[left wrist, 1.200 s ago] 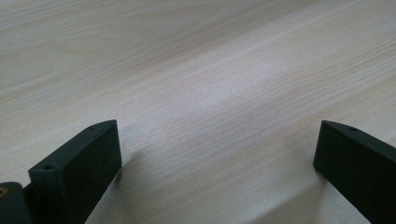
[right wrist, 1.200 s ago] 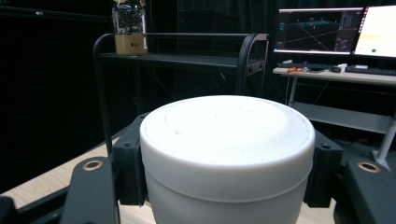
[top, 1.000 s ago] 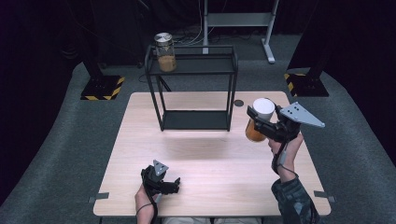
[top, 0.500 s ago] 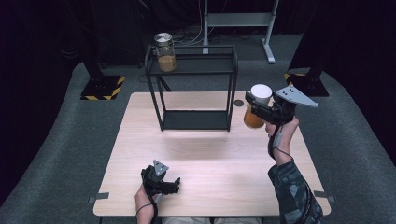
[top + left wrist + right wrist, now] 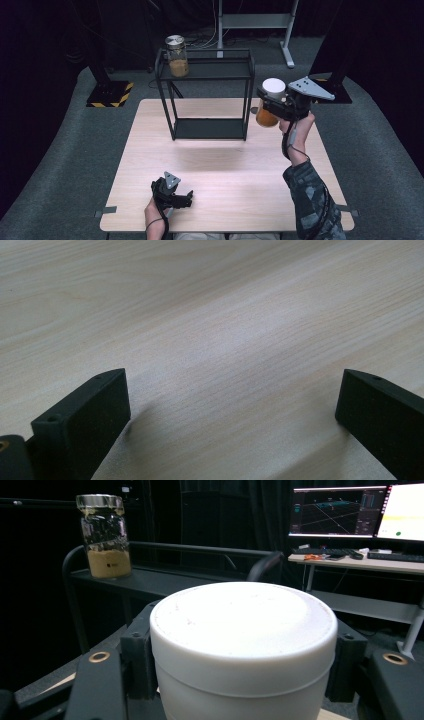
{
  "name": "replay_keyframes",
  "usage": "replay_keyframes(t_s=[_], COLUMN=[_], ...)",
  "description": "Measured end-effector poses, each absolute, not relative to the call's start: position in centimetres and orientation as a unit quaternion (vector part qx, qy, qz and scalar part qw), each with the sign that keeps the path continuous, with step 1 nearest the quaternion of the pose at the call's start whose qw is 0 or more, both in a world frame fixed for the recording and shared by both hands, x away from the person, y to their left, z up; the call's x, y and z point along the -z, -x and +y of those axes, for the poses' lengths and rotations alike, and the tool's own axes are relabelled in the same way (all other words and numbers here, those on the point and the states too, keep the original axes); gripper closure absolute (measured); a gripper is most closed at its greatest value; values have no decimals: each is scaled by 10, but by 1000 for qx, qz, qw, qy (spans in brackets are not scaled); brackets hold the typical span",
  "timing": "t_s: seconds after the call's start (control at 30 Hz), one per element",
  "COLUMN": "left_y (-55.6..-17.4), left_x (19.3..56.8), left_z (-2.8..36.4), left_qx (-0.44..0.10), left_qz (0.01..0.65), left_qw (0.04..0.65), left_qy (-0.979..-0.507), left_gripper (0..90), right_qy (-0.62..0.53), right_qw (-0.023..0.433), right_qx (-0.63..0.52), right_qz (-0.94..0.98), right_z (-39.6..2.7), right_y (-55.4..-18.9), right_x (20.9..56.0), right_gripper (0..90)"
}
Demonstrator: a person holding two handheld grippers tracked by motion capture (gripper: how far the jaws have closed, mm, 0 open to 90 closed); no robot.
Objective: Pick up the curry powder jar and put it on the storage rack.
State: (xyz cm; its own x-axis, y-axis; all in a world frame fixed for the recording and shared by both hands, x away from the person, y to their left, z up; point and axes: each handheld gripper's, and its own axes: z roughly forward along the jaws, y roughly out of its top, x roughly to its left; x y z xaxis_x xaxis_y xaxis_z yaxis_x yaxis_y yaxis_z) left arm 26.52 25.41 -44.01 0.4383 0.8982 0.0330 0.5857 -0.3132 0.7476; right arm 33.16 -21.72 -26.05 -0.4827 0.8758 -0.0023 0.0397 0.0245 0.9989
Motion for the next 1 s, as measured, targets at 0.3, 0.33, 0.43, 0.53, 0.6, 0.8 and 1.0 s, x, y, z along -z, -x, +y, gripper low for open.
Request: replay_keyframes(t_s=[0.3,0.33,0.43,0.53,0.6,0.8,1.0], left_y=[-265,-265,-265,-265,-265,-265,-264], left_x=[440,440,440,440,440,440,440], left_z=[254,254,254,254,254,254,253], left_qx=[-232,-232,-232,-231,-231,-231,-233], left_qz=[477,477,477,477,477,477,475], left_qw=[340,340,340,340,340,339,339], left_qy=[-777,-777,-777,-777,-777,-777,-777], left_gripper=[3,3,3,3,3,3,3], right_qy=[-358,-357,-355,-353,-351,-342,-334], right_qw=[345,344,340,336,336,336,339], right_qx=[-600,-600,-602,-604,-605,-608,-607], right_qz=[627,627,629,630,631,633,636], right_z=[-205,-204,-200,-196,-192,-182,-171], right_y=[-343,-344,-348,-352,-354,-359,-365], right_x=[248,246,242,237,233,222,210], right_gripper=[330,330,330,330,330,330,330])
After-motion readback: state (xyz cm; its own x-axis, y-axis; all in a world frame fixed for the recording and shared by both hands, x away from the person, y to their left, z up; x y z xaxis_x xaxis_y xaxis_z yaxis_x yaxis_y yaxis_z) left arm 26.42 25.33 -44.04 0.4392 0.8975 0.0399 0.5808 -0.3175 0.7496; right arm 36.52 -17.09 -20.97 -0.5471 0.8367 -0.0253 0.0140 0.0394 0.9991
